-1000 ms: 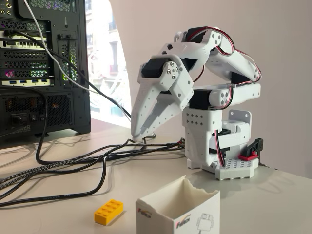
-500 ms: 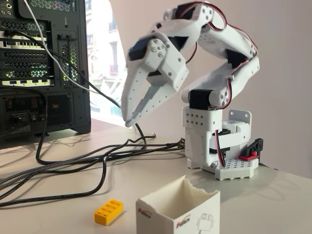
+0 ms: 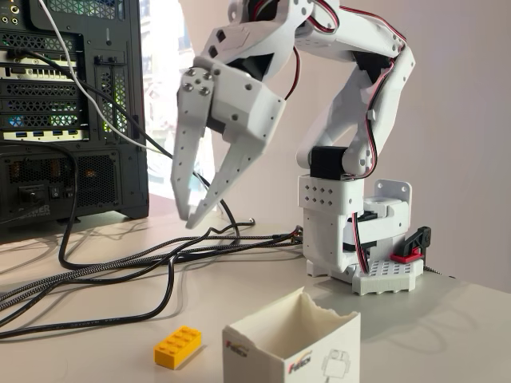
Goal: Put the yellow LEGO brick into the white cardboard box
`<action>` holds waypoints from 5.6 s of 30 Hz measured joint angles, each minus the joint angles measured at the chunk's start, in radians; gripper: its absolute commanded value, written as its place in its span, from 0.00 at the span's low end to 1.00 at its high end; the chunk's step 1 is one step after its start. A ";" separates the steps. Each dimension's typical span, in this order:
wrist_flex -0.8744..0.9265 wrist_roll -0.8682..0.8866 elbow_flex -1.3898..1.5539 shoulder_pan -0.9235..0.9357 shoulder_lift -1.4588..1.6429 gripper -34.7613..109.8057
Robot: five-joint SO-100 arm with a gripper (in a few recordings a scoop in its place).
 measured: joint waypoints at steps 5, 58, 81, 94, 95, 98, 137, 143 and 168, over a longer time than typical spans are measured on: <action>-0.017 0.155 0.005 0.000 -0.083 0.24; -0.158 0.453 -0.071 -0.032 -0.632 0.31; -0.155 0.339 -0.071 0.017 -0.634 0.29; -0.164 0.268 -0.100 0.038 -0.698 0.29; -0.164 0.273 -0.103 0.037 -0.699 0.24; -0.164 0.287 -0.104 0.037 -0.701 0.18; 0.052 -0.215 -0.291 -0.385 -0.351 0.18; 0.015 -0.193 -0.288 -0.426 -0.336 0.18; 0.017 -0.227 -0.245 -0.436 -0.270 0.18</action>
